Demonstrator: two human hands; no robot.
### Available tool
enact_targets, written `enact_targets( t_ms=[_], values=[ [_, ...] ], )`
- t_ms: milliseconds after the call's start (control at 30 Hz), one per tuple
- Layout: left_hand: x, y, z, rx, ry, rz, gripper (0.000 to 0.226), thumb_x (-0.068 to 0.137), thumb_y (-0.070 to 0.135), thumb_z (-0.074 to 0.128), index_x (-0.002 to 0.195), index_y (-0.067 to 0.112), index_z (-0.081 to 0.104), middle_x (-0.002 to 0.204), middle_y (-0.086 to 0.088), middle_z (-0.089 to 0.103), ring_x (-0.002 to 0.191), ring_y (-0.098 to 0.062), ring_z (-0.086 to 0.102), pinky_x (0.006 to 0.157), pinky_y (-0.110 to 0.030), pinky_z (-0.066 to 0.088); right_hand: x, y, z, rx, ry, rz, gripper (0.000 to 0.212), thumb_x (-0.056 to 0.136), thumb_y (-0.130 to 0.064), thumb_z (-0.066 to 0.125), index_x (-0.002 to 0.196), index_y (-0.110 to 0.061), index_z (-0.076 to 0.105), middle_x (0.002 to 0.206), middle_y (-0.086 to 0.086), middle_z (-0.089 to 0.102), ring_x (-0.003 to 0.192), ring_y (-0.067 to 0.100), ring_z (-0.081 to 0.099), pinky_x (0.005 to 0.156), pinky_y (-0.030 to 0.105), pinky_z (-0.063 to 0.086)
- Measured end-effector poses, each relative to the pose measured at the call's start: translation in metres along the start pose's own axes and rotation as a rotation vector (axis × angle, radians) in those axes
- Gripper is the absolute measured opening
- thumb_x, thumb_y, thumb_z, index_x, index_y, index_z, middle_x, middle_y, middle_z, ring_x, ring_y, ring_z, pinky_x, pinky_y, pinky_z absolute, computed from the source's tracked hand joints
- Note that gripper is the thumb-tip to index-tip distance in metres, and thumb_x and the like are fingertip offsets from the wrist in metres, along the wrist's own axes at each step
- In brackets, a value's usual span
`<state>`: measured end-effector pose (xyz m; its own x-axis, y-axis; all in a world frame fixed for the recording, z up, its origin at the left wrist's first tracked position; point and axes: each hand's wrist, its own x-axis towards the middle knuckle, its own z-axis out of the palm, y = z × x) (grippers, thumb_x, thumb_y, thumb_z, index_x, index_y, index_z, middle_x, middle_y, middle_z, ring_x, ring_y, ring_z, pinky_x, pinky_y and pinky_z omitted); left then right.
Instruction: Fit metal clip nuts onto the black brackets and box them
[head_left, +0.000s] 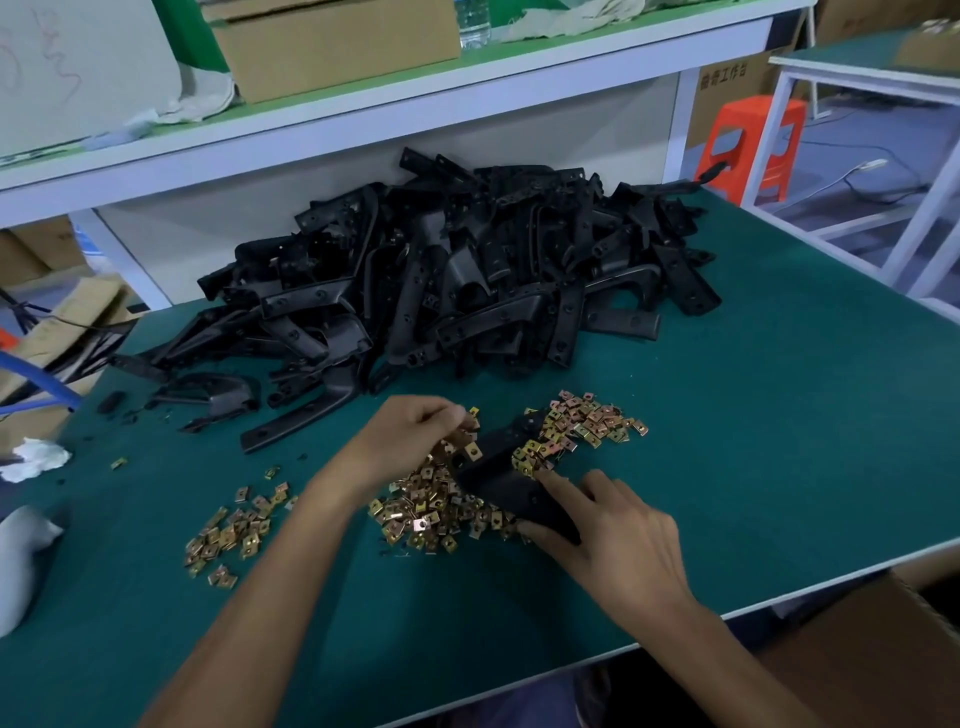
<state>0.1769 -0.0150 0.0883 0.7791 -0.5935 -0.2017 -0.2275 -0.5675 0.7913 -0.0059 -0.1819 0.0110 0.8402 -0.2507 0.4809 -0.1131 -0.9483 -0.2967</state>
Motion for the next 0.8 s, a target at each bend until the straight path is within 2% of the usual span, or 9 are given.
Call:
enact_targets(
  t_ms=[67,133,233,367,467,567,633,733,800],
  values=[
    [0.023,-0.005,0.014,0.258,0.172,0.019,0.022,0.103,0.028,0.055,0.108,0.023,0.075,0.105,0.01,0.074,0.104,-0.011,0.067,0.094,-0.035,0.05,0.0,-0.001,-0.001,0.005,-0.001,0.009,0.055,0.088,-0.071,0.044,0.113,-0.032,0.073,0.075,-0.008,0.055,0.061,0.016,0.059,0.047,0.021,0.018],
    [0.04,-0.014,0.024,0.436,0.201,-0.004,0.022,0.102,0.026,0.056,0.115,0.018,0.071,0.115,0.0,0.071,0.11,-0.021,0.064,0.094,-0.038,0.051,-0.001,-0.001,-0.002,0.017,-0.004,0.019,0.056,0.088,-0.071,0.044,0.114,-0.031,0.073,0.076,-0.008,0.055,0.061,0.016,0.059,0.047,0.019,0.009],
    [0.06,-0.021,0.028,0.467,0.131,-0.01,0.013,0.1,0.026,0.059,0.103,0.018,0.068,0.108,-0.002,0.067,0.103,-0.024,0.062,0.081,-0.033,0.045,0.0,0.002,-0.003,0.008,-0.013,0.05,0.056,0.087,-0.07,0.048,0.118,-0.031,0.074,0.076,-0.007,0.056,0.062,0.016,0.06,0.044,0.021,0.02],
    [0.07,-0.015,0.026,0.474,0.096,-0.072,0.008,0.098,0.024,0.06,0.091,0.023,0.057,0.091,0.006,0.058,0.094,-0.019,0.058,0.075,-0.028,0.039,-0.001,0.006,-0.001,-0.006,-0.001,0.044,0.051,0.083,-0.066,0.07,0.118,-0.03,0.073,0.076,-0.006,0.056,0.061,0.018,0.061,0.044,0.023,0.026],
    [0.052,-0.014,0.023,0.335,0.215,0.017,0.005,0.099,0.028,0.06,0.095,0.025,0.059,0.086,0.011,0.062,0.085,-0.011,0.061,0.064,-0.021,0.038,-0.002,0.005,-0.002,-0.001,0.006,0.022,0.052,0.086,-0.071,0.057,0.115,-0.031,0.074,0.075,-0.007,0.055,0.059,0.017,0.059,0.045,0.024,0.023],
    [0.024,-0.007,0.018,0.097,0.241,0.097,0.007,0.098,0.036,0.062,0.102,0.034,0.067,0.094,0.016,0.071,0.089,0.001,0.065,0.076,-0.019,0.048,-0.002,0.004,-0.002,0.018,0.005,-0.01,0.054,0.088,-0.072,0.046,0.113,-0.033,0.073,0.075,-0.007,0.055,0.06,0.017,0.059,0.046,0.023,0.022],
    [0.006,0.001,0.016,-0.045,0.201,0.121,0.009,0.099,0.036,0.062,0.101,0.037,0.07,0.094,0.019,0.072,0.087,0.004,0.066,0.079,-0.018,0.051,-0.004,0.005,-0.001,0.007,-0.005,-0.044,0.053,0.088,-0.072,0.047,0.114,-0.034,0.073,0.076,-0.007,0.055,0.061,0.017,0.059,0.045,0.024,0.023],
    [-0.016,0.009,0.015,-0.211,0.047,0.11,0.015,0.101,0.031,0.059,0.093,0.039,0.068,0.081,0.012,0.069,0.07,0.0,0.059,0.071,-0.02,0.051,-0.006,0.006,0.002,-0.013,-0.029,-0.094,0.051,0.087,-0.072,0.049,0.115,-0.036,0.072,0.078,-0.008,0.056,0.062,0.016,0.059,0.044,0.025,0.025],
    [-0.023,0.01,0.016,-0.241,0.009,0.087,0.015,0.1,0.029,0.061,0.092,0.038,0.068,0.079,0.01,0.067,0.074,-0.005,0.058,0.075,-0.025,0.05,-0.007,0.006,0.003,-0.01,-0.034,-0.124,0.051,0.088,-0.072,0.049,0.117,-0.036,0.072,0.078,-0.008,0.057,0.063,0.016,0.058,0.042,0.027,0.029]
  ],
)
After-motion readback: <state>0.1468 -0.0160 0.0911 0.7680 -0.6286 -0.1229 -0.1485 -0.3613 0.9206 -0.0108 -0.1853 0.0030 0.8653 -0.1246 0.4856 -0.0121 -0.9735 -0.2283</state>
